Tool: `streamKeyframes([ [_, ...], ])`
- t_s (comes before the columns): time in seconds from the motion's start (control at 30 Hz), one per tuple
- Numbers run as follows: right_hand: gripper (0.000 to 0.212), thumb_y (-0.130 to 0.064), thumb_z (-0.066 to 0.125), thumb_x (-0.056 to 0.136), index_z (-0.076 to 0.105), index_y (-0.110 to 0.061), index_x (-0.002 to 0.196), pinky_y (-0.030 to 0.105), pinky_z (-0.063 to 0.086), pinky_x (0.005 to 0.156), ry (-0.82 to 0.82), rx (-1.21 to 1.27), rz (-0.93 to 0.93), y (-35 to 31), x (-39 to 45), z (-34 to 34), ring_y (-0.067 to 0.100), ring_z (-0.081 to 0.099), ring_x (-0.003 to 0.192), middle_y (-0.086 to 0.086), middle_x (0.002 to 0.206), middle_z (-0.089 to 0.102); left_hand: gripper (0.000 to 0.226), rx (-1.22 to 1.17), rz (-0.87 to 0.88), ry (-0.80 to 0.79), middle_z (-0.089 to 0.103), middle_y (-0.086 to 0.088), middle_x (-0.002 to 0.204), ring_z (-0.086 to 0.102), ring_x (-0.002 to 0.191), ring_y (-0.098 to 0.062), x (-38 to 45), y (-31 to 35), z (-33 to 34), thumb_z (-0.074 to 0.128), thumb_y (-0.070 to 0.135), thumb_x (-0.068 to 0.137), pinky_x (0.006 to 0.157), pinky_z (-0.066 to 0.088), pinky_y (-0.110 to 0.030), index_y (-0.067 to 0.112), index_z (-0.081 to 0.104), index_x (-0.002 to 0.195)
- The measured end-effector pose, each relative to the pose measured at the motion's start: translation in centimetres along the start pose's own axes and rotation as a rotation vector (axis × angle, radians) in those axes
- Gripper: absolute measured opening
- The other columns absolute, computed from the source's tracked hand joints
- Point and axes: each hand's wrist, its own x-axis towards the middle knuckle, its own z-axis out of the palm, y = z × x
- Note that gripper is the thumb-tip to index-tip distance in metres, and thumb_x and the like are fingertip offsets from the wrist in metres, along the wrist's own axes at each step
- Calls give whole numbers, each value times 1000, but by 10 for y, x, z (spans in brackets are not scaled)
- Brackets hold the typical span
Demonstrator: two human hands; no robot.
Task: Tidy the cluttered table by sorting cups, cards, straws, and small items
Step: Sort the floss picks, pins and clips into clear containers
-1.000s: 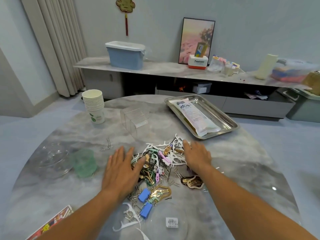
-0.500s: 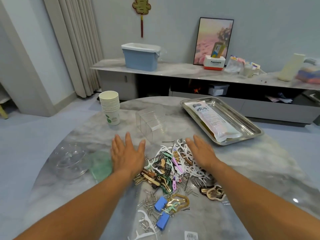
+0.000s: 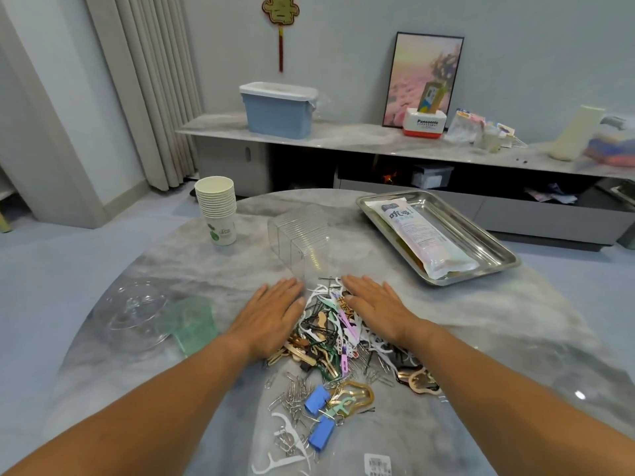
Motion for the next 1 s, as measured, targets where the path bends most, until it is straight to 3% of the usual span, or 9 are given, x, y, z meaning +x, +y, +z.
streamKeyframes([
  [0.2, 53, -46, 24, 107, 24, -36, 160, 36, -4, 126, -17, 54, -98, -17, -21, 15, 5, 6, 155, -16, 167, 17, 57, -66, 97, -1, 11, 15, 167, 4, 151, 2, -14, 15, 8, 14, 54, 106, 124, -2, -27, 36, 12, 160],
  [0.27, 53, -47, 24, 105, 37, -37, 155, 32, 1, 125, -15, 144, -120, -18, -33, 17, 1, 14, 152, -17, 164, 29, 55, -153, 101, 43, 27, 17, 162, 19, 148, 1, -23, 18, 10, 19, 56, 105, 123, 11, -28, 39, 23, 157],
  [0.33, 45, -46, 31, 108, 51, -37, 147, 30, 16, 124, 28, 297, -86, -20, -42, 12, 0, 32, 144, -17, 154, 45, 51, -289, 62, 112, 43, 19, 151, 37, 138, -2, -31, 22, 12, 26, 61, 102, 115, 29, -30, 44, 36, 150],
  [0.4, 41, -44, 37, 108, 55, -35, 144, 31, 30, 119, 133, 392, -36, -23, -39, 2, 0, 41, 134, -14, 149, 50, 52, -404, 32, 164, 47, 17, 146, 43, 131, -3, -29, 22, 9, 29, 66, 99, 110, 37, -32, 45, 39, 146],
  [0.53, 53, -43, 23, 110, 26, -27, 160, 33, 10, 126, 22, 211, -48, -30, -11, 3, 3, 14, 152, -11, 168, 18, 72, -315, 60, 80, 17, 19, 164, 15, 150, -2, -6, 17, 8, 19, 78, 93, 124, 19, -39, 44, 19, 157],
  [0.63, 54, -37, 14, 110, 15, -25, 163, 38, -3, 127, -49, 40, -75, -31, 7, 13, 9, 3, 156, -6, 170, 10, 73, -139, 93, 20, 3, 18, 165, 0, 150, 2, 5, 21, 9, 11, 72, 95, 124, 0, -29, 38, 8, 160],
  [0.77, 57, -36, 13, 105, 22, -27, 161, 33, -4, 127, -50, 54, -148, -27, -7, 15, 6, 6, 155, -9, 168, 15, 61, -54, 125, -34, 4, 13, 167, -1, 149, 5, 6, 21, 11, 11, 57, 104, 123, -6, -26, 33, 6, 160],
  [0.9, 48, -25, 19, 111, 30, -27, 158, 23, -3, 124, -60, 86, -181, -32, -38, 18, 0, 11, 152, -10, 167, 20, 66, -103, 165, -53, 15, 15, 166, 7, 149, 7, -15, 22, 12, 10, 57, 98, 123, -2, -23, 33, 16, 160],
  [1.0, 47, -21, 23, 111, 39, -26, 155, 28, 2, 127, -79, 94, -182, -37, -59, 18, 0, 16, 152, -10, 165, 25, 64, -138, 177, -57, 19, 16, 165, 10, 148, 8, -39, 26, 13, 13, 55, 99, 122, 1, -21, 34, 19, 159],
])
